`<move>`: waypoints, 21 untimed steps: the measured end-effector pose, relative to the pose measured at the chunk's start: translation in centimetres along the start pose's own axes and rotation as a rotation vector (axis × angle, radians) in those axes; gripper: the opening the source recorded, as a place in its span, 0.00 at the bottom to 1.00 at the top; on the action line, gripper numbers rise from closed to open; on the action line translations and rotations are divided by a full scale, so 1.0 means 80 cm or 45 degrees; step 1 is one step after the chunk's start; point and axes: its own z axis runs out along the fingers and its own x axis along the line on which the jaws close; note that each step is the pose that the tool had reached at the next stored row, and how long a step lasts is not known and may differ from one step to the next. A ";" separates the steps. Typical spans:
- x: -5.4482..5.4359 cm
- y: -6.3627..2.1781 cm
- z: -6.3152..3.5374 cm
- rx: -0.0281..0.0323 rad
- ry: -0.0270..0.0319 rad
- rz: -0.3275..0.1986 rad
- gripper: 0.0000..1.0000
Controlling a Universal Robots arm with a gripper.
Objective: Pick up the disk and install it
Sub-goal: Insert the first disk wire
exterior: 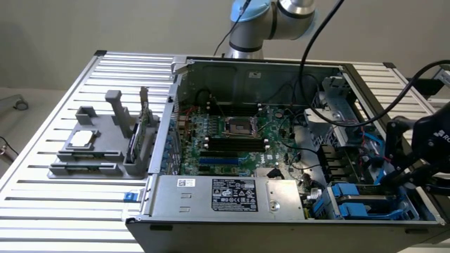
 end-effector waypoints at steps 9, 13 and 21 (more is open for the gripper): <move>0.000 0.000 -0.001 0.0080 0.0511 0.057 0.17; 0.000 0.000 -0.001 0.0205 0.0671 0.092 0.17; 0.000 0.000 -0.001 0.0401 0.1012 0.184 0.17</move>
